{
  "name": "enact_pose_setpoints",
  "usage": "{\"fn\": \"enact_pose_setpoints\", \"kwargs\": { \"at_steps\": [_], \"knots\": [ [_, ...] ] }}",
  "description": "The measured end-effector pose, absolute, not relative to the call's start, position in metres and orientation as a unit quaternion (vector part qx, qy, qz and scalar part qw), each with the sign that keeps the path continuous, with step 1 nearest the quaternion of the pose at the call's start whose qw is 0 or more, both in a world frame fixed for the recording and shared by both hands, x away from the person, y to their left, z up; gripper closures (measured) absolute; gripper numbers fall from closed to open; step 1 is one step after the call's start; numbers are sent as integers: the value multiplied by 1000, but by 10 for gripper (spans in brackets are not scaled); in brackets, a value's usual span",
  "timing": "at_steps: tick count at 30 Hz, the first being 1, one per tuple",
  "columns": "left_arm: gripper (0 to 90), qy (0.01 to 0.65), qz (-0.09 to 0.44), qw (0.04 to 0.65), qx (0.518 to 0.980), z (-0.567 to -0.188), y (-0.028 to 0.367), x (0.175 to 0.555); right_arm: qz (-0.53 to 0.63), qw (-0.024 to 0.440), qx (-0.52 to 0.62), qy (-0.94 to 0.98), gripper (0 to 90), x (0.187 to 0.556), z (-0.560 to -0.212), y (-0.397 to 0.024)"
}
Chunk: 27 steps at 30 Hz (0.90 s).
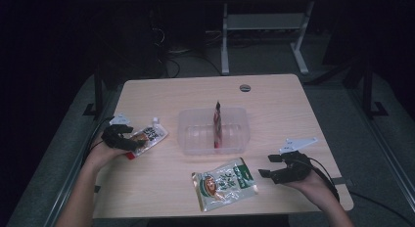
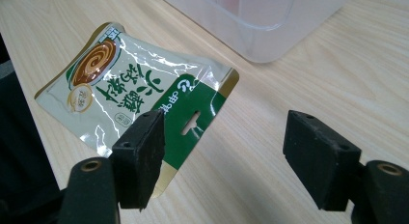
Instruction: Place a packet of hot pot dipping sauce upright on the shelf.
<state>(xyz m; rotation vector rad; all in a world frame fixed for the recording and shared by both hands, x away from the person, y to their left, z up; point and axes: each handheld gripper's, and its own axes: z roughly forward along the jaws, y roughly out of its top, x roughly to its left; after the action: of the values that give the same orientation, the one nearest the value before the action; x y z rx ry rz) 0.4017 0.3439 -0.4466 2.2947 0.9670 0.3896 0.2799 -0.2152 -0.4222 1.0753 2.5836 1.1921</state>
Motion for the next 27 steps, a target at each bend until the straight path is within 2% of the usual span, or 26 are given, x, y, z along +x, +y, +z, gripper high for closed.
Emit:
{"fn": "enact_pose_setpoints", "kwargs": {
  "at_steps": [3, 8, 13, 19, 24, 27],
  "knots": [
    [128, 364, 151, 295, 870, -452, 347, 406, 391, 50, 351, 849, 307, 280, -423, -216],
    [126, 364, 109, 312, 871, -460, 350, 412, 391, 51, 351, 849, 308, 279, -422, -216],
    [165, 356, 100, 317, 873, -462, 350, 410, 390, 52, 350, 850, 311, 280, -423, -217],
    [386, 348, 106, 332, 870, -460, 357, 406, 388, 50, 356, 849, 312, 278, -423, -216],
    [663, 346, 102, 340, 868, -457, 357, 403, 386, 50, 357, 849, 314, 278, -424, -216],
    [777, 351, 91, 360, 860, -456, 361, 401, 384, 50, 355, 851, 314, 278, -424, -215]
  ]
}}
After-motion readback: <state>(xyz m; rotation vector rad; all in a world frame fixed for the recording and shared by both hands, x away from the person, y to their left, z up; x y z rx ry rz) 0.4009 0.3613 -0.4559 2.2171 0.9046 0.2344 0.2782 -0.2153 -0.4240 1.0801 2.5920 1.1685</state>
